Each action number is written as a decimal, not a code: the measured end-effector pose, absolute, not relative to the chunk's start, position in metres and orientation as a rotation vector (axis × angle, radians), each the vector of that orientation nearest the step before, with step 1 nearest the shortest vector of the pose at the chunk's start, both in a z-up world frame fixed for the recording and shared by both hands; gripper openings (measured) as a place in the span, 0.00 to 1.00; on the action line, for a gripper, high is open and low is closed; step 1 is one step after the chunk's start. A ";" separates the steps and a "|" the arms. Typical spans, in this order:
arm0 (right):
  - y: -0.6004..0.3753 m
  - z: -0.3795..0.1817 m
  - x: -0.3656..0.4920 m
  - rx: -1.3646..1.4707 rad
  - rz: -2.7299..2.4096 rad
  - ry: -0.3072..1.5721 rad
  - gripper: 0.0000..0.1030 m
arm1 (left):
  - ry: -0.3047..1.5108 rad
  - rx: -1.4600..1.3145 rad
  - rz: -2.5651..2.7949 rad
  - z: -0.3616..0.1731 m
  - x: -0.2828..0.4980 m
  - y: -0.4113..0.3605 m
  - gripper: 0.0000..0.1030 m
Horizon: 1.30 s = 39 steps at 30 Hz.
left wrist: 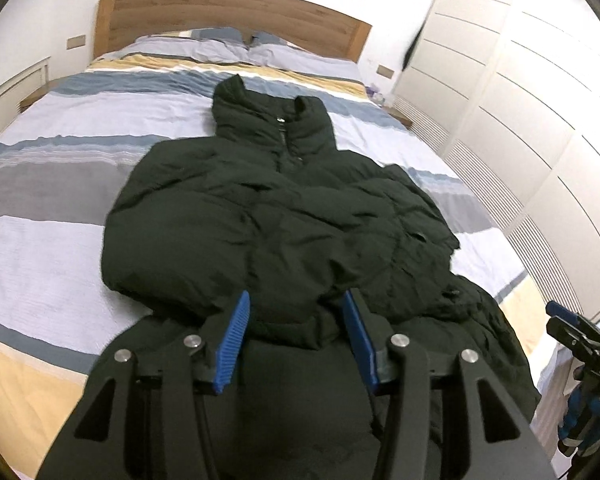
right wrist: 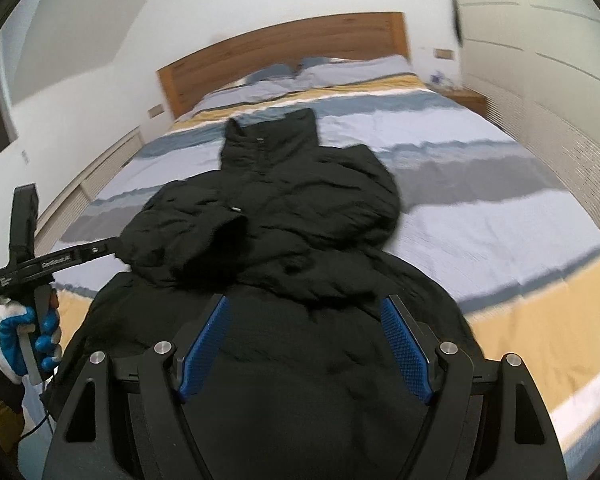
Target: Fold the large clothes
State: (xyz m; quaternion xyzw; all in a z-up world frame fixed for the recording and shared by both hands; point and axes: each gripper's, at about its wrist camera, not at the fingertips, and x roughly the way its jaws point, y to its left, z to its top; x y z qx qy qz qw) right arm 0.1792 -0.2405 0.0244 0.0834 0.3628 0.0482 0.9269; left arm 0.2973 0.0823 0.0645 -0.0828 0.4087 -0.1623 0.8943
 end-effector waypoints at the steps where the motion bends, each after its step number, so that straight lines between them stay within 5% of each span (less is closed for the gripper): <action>1: -0.232 0.027 0.185 0.159 0.113 0.741 0.75 | 0.845 -0.172 -0.329 0.064 0.300 0.084 0.46; 17: -0.104 0.009 0.300 -0.016 0.326 0.752 0.75 | 0.848 -0.174 -0.261 0.028 0.352 0.097 0.46; 26: -0.113 -0.051 0.329 -0.009 0.274 0.861 0.75 | 0.901 -0.206 -0.241 -0.025 0.367 0.100 0.46; 39: -0.124 -0.083 0.335 -0.011 0.268 0.924 0.76 | 0.969 -0.157 -0.221 -0.034 0.364 0.093 0.47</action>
